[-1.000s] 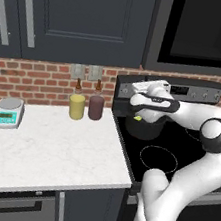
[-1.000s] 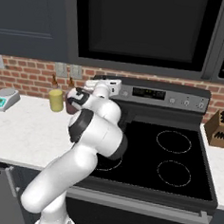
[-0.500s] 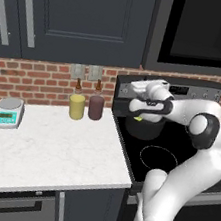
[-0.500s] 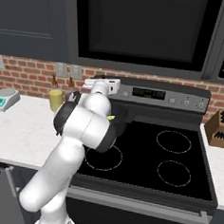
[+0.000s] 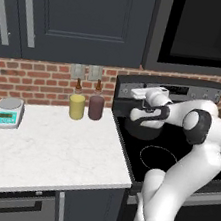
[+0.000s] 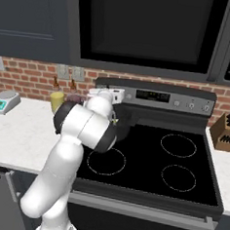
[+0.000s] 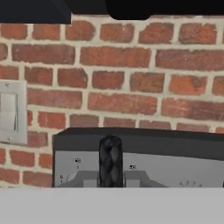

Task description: Put the sweet potato and lemon wedge in the pot. Retrieve the spatula and lightly stir the vegetables in the pot.

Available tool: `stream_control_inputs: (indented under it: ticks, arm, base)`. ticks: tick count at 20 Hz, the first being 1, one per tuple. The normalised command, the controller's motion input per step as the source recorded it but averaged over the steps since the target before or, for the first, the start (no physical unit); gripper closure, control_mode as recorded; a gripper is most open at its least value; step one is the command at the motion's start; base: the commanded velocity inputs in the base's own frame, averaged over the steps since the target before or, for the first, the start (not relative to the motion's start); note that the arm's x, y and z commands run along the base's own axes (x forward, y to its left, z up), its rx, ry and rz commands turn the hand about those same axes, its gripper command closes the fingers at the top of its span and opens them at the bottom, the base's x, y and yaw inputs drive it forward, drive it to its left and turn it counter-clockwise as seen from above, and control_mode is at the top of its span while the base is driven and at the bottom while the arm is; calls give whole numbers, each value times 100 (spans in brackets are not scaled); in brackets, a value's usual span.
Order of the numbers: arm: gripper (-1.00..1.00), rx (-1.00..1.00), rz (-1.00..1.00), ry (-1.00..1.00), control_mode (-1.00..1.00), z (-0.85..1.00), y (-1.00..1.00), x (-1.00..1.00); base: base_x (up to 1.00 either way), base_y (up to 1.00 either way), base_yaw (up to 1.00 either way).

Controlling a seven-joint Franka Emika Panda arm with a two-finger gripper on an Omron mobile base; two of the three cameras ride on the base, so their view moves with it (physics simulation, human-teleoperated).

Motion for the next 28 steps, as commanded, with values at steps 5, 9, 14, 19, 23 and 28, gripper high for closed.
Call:
stream_control_inputs:
  ticks: [5,9,14,19,23,28]
  arm:
    - [100,0,0,0,-100,1,-46,-21]
    - [100,0,0,1,-100,1,-24,0]
    - [100,0,0,23,-100,51,5,0]
    - [100,2,0,35,-100,61,2,-19]
    - [100,3,0,42,-100,34,0,-23]
    - [100,0,0,28,-100,-3,9,-2]
  base:
    - [0,0,0]
    - [0,0,0]
    - [0,0,0]
    - [0,0,0]
    - [0,0,0]
    - [0,0,0]
